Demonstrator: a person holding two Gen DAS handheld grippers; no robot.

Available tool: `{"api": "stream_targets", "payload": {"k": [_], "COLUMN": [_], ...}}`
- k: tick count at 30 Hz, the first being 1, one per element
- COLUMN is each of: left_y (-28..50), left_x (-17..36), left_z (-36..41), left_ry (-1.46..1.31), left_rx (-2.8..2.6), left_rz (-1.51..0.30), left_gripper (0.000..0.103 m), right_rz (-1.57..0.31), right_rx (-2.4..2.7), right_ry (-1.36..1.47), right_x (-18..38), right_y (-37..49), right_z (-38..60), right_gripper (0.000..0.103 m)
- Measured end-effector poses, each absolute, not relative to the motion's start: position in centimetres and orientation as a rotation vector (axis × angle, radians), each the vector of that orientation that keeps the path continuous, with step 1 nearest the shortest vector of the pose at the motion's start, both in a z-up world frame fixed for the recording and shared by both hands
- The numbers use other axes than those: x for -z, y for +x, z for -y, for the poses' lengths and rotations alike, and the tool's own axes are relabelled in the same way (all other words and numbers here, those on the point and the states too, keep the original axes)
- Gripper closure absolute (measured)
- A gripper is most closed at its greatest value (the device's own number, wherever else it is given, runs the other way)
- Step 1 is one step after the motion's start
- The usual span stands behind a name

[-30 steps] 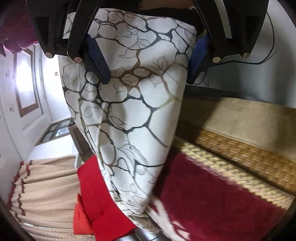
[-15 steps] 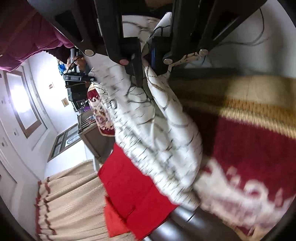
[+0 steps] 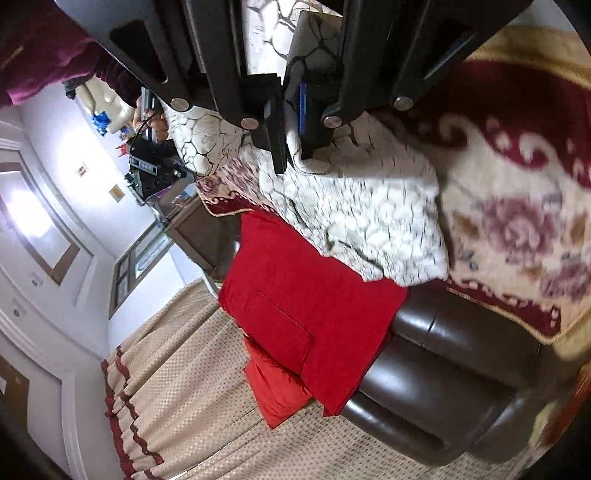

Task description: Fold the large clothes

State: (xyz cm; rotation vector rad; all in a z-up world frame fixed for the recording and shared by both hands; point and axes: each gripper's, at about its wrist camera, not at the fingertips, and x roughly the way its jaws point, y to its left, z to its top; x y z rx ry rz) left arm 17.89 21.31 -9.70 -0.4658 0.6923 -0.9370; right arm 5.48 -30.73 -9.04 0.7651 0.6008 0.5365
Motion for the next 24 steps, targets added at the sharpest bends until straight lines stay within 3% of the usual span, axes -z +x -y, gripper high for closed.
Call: {"api": "stream_targets", "payload": {"k": [8, 13, 14, 15, 17, 24], "left_y": [27.6, 29.1, 28.7, 28.3, 28.1, 25.9], "left_x": [9.1, 10.4, 10.6, 10.7, 10.9, 10.3], "left_z": [-18.9, -17.0, -16.9, -16.9, -17.1, -17.7], "left_ry": [-0.462, -0.429, -0.42, -0.414, -0.423, -0.382], "left_rx": [0.89, 0.941, 0.952, 0.959, 0.95, 0.927], "left_rz": [-0.746, -0.772, -0.768, -0.766, -0.775, -0.776], "left_gripper": [0.097, 0.097, 0.097, 0.097, 0.097, 0.097], "right_rz": [-0.457, -0.738, -0.795, -0.856, -0.881, -1.008], "right_rx": [-0.343, -0.295, -0.301, -0.311, -0.328, -0.274], "right_ry": [0.893, 0.845, 0.822, 0.789, 0.768, 0.719], "right_x": [4.2, 7.4, 8.3, 9.3, 11.2, 16.6], "right_y": [13.5, 17.3, 17.3, 16.7, 14.5, 7.6], "right_z": [38.4, 37.1, 36.3, 35.3, 33.8, 31.1], "right_gripper": [0.087, 0.08, 0.067, 0.037, 0.016, 0.016]}}
